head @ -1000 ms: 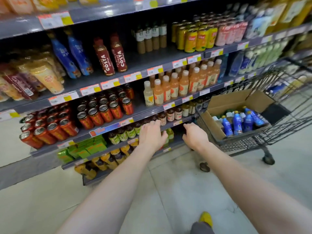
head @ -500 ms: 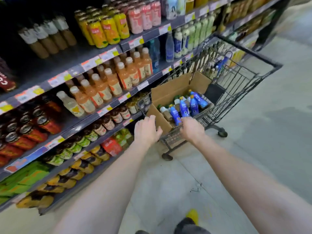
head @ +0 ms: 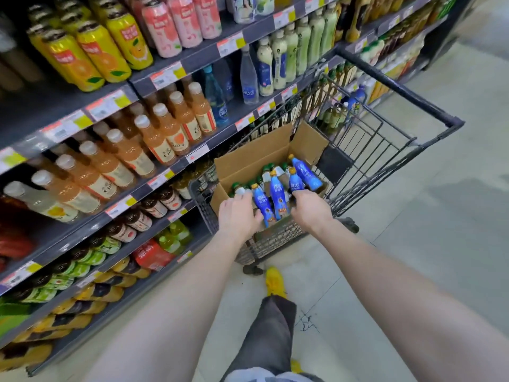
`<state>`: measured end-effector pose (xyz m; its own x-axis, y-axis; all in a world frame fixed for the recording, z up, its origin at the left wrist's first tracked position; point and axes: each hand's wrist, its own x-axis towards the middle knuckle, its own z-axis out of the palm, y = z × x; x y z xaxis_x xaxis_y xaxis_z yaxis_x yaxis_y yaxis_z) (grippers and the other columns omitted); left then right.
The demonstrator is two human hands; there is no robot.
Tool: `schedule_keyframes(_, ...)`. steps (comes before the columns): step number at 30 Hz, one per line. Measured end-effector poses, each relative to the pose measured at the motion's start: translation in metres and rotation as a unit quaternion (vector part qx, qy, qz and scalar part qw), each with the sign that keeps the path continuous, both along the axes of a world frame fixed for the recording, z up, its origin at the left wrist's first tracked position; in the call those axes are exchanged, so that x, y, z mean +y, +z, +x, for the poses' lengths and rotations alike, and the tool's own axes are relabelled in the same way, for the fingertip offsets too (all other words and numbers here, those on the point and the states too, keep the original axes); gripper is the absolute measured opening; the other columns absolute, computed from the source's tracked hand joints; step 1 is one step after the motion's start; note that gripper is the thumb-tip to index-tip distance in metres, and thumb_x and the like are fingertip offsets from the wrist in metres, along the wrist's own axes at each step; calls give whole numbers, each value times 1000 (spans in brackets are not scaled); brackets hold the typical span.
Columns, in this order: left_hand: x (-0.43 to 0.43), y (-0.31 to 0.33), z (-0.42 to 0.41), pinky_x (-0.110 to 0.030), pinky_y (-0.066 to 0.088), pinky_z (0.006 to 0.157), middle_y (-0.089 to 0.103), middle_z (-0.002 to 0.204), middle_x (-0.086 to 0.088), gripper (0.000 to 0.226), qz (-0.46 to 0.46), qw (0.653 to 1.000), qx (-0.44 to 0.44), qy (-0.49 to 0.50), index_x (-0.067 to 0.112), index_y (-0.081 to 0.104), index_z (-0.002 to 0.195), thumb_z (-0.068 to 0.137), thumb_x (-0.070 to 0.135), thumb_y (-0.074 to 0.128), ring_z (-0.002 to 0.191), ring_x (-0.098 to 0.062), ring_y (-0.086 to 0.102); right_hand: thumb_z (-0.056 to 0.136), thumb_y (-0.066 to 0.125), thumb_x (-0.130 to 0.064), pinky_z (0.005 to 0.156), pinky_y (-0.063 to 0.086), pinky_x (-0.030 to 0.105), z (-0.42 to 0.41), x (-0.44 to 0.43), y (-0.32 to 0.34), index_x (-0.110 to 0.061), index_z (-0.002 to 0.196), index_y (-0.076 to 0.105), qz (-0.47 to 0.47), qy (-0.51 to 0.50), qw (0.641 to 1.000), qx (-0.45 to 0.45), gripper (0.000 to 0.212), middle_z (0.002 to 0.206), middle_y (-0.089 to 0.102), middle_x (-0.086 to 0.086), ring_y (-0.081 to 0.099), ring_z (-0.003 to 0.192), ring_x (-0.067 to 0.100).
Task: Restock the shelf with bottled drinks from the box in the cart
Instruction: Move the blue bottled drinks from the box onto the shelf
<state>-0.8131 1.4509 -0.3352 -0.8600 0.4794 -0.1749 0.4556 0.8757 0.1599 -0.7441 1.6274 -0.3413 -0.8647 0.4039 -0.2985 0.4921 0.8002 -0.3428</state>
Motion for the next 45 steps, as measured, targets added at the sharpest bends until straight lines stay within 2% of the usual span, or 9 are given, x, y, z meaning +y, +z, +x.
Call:
schedule_keyframes(9, 68, -68, -113, -44, 47, 94, 59, 130, -11, 48, -28, 988, -128, 77, 17, 49, 129, 93, 46, 60, 119, -34, 59, 86, 60, -15, 88, 54, 38, -106, 61, -49, -13, 116, 64, -54, 1, 993, -107, 30, 113, 67, 10, 64, 108, 32)
schedule_keyframes(15, 88, -105, -151, -48, 52, 93, 56, 132, -15, 52, 6, 966, -209, 152, 15, 48, 131, 91, 44, 63, 121, -40, 56, 85, 58, -16, 87, 57, 42, -158, 82, -90, -13, 98, 62, -107, -7, 984, -142, 14, 106, 70, 13, 66, 101, 35)
schedule_keyframes(19, 95, -139, -161, -49, 51, 99, 53, 139, -17, 65, -5, 949, -253, 187, 15, 43, 145, 89, 44, 63, 127, -41, 54, 89, 62, -18, 90, 53, 39, -190, 88, -124, -11, 123, 64, -133, 0, 975, -176, 34, 119, 69, 17, 65, 114, 35)
schedule_keyframes(26, 106, -188, -175, -47, 55, 95, 62, 128, -14, 55, 5, 910, -294, 291, 19, 45, 139, 91, 37, 66, 116, -38, 63, 93, 66, -24, 100, 47, 39, -226, 101, -194, -5, 144, 49, -178, -3, 955, -236, 57, 136, 61, 19, 56, 128, 35)
schedule_keyframes(31, 118, -237, -184, -43, 52, 101, 67, 130, -7, 60, 60, 878, -345, 326, 27, 47, 143, 88, 31, 71, 121, -33, 63, 90, 72, -24, 71, 41, 24, -244, 107, -239, -8, 129, 60, -200, -42, 955, -217, 44, 119, 70, 12, 66, 110, 30)
schedule_keyframes(33, 123, -259, -189, -44, 51, 103, 63, 134, -9, 69, 57, 874, -341, 340, 29, 45, 145, 84, 37, 75, 124, -34, 59, 88, 74, -24, 68, 38, 23, -249, 108, -254, -7, 128, 61, -195, -38, 958, -208, 46, 114, 72, 11, 69, 103, 29)
schedule_keyframes(38, 127, -303, -190, -48, 20, 122, 24, 157, -16, 97, -94, 912, -288, 277, 20, 31, 155, 78, 61, 75, 146, -39, 23, 80, 81, -29, 89, 52, 37, -244, 109, -283, -8, 130, 59, -200, -23, 964, -173, 59, 118, 69, 11, 65, 110, 30)
schedule_keyframes(41, 124, -318, -183, -51, 5, 125, 10, 160, -17, 108, -105, 924, -247, 274, 22, 31, 155, 69, 69, 77, 150, -40, 10, 76, 85, -35, 102, 47, 40, -235, 108, -294, -11, 142, 52, -200, -39, 970, -136, 78, 132, 62, 11, 56, 125, 29)
schedule_keyframes(45, 122, -333, -178, -53, 0, 124, 3, 161, -16, 107, -91, 933, -209, 277, 30, 38, 151, 61, 73, 79, 151, -40, 2, 76, 86, -38, 95, 40, 34, -226, 101, -301, -22, 156, 35, -188, -57, 972, -128, 95, 138, 48, 12, 48, 126, 28)
